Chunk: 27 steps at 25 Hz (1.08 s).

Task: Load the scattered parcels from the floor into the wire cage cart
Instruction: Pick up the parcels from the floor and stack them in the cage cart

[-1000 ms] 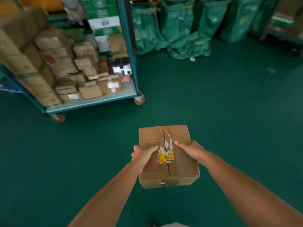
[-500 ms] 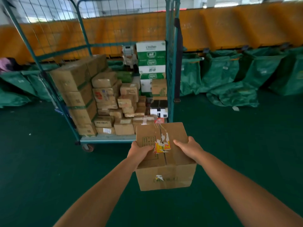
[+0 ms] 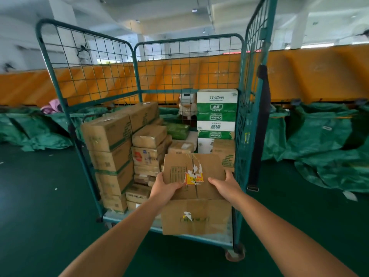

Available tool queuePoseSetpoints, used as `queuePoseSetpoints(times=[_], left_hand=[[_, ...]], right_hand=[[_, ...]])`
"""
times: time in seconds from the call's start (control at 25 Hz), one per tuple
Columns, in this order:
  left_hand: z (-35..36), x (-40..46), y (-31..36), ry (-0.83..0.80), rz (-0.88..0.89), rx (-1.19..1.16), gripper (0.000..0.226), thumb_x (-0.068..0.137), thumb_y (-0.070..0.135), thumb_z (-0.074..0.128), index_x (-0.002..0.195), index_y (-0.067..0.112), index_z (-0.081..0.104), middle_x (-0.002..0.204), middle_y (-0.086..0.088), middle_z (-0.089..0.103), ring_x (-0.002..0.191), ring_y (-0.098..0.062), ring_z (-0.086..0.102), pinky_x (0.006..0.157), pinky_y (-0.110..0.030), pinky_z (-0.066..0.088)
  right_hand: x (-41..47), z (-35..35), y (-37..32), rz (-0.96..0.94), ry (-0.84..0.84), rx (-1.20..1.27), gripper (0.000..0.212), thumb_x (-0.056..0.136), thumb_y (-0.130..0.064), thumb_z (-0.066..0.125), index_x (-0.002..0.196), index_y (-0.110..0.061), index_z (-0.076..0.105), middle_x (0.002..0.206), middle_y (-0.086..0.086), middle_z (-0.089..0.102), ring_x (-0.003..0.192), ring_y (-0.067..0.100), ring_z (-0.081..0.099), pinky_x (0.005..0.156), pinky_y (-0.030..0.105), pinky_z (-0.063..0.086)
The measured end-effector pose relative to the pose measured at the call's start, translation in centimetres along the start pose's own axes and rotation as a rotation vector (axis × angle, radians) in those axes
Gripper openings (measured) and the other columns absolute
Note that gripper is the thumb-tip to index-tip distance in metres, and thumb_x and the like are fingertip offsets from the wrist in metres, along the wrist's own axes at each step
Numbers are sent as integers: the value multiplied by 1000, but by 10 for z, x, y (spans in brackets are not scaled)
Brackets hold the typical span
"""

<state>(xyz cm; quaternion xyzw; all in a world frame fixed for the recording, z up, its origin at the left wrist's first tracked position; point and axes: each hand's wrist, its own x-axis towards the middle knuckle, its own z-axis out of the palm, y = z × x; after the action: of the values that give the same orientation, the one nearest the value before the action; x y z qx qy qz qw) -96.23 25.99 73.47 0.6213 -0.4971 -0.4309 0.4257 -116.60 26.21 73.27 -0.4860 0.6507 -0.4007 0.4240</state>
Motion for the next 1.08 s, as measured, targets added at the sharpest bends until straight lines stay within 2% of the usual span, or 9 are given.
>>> queuePoseSetpoints(times=[0.2, 0.36, 0.52, 0.64, 0.8, 0.88, 0.96, 1.04, 1.08], left_hand=[[-3, 148, 6, -43, -12, -40, 67, 78, 30, 77, 136, 18, 45, 121, -2, 61, 108, -23, 60, 96, -44, 51], [19, 255, 25, -99, -46, 33, 91, 69, 45, 77, 145, 16, 37, 135, -8, 50, 120, -28, 52, 102, -43, 46], [71, 352, 46, -194, -85, 41, 76, 73, 36, 78, 137, 10, 46, 123, -9, 60, 108, -27, 60, 95, -43, 52], [114, 412, 64, -207, -47, 39, 64, 84, 27, 72, 138, 8, 43, 125, -7, 57, 99, -19, 56, 88, -33, 51], [154, 490, 91, -214, -47, -2, 53, 88, 22, 69, 135, 14, 46, 99, 6, 58, 82, -12, 58, 60, -22, 47], [167, 531, 97, -266, -45, 10, 36, 87, 19, 70, 118, 20, 51, 95, 8, 59, 78, -8, 58, 56, -18, 45], [181, 572, 97, -369, -19, 65, 46, 82, 15, 75, 122, 17, 53, 100, 7, 61, 84, -9, 59, 69, -19, 51], [195, 611, 97, -457, 9, 151, 72, 75, 17, 81, 138, 13, 45, 125, 0, 57, 102, -14, 54, 90, -26, 49], [204, 634, 99, -489, 15, 161, 79, 74, 18, 82, 141, 13, 41, 133, -2, 53, 107, -15, 52, 91, -24, 47]], right_hand=[[126, 31, -35, 1, 53, -9, 79, 90, -40, 63, 152, -25, 17, 143, 3, 44, 116, 25, 52, 100, 43, 46], [213, 36, -49, 36, 118, -24, 81, 89, -43, 63, 153, -26, 16, 147, 2, 41, 124, 25, 50, 103, 41, 44], [307, 13, -46, 71, 185, -77, 81, 91, -43, 61, 154, -24, 14, 152, 3, 35, 134, 27, 42, 107, 41, 39], [387, -13, -49, 61, 192, -166, 70, 92, -42, 58, 152, -21, 26, 154, 5, 33, 137, 28, 37, 111, 42, 34], [486, -33, -70, 23, 192, -218, 59, 95, -37, 55, 148, -18, 35, 146, 5, 43, 116, 20, 52, 86, 28, 41], [527, -40, -78, 32, 195, -275, 58, 96, -37, 52, 148, -19, 34, 141, 4, 47, 110, 18, 56, 74, 27, 40], [568, -43, -75, 70, 192, -344, 57, 97, -38, 51, 148, -21, 33, 141, 4, 48, 116, 20, 56, 76, 27, 44], [602, -44, -71, 115, 198, -383, 59, 96, -39, 52, 148, -20, 33, 144, 5, 45, 121, 22, 53, 89, 30, 44], [619, -46, -73, 137, 203, -385, 59, 96, -40, 52, 148, -20, 33, 147, 6, 42, 124, 23, 50, 92, 31, 42]])
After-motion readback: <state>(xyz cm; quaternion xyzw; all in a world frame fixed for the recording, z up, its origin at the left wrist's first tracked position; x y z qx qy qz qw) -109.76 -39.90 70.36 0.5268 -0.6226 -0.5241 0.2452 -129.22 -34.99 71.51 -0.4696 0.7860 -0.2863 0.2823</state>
